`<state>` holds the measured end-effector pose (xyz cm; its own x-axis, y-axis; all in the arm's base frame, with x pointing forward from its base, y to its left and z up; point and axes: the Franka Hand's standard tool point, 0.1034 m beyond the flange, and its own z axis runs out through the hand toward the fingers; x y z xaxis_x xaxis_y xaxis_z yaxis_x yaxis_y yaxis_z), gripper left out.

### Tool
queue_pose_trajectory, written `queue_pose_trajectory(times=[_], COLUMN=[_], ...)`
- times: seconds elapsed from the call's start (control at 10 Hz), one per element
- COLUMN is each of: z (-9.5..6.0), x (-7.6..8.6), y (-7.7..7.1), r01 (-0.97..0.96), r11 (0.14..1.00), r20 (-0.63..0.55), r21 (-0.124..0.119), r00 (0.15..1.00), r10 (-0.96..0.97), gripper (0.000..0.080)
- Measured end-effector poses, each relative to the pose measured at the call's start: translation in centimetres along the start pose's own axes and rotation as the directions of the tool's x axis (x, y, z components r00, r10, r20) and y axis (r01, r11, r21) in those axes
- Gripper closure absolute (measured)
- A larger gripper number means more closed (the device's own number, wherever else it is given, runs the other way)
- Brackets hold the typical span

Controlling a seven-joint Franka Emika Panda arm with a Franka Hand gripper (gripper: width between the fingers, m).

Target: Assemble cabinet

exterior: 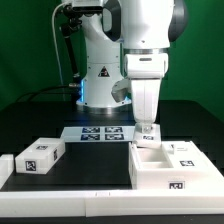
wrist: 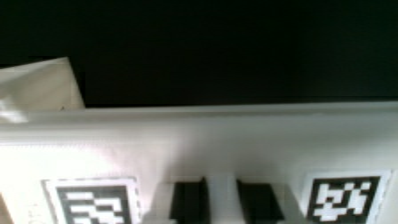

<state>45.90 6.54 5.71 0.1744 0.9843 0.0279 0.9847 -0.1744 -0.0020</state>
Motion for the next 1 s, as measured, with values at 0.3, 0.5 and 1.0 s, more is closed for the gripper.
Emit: queue_pose_trajectory(times=[0.3,0.5,1.0], z=[0.01,0.07,0.27], x=[-0.18,-0.37,-0.82], y=[0.08,0.04,0.29], r01=[0.021,0.048,0.098], r11=[1.000,0.999,0.995], r20=[0.001,0.002,-0.002], r21=[0.002,0.007,0.003], r00=[1.000,0.999,0.995], r10=[-0.021,-0.048,-0.098], gripper=[0.0729,0.0729,0.0729])
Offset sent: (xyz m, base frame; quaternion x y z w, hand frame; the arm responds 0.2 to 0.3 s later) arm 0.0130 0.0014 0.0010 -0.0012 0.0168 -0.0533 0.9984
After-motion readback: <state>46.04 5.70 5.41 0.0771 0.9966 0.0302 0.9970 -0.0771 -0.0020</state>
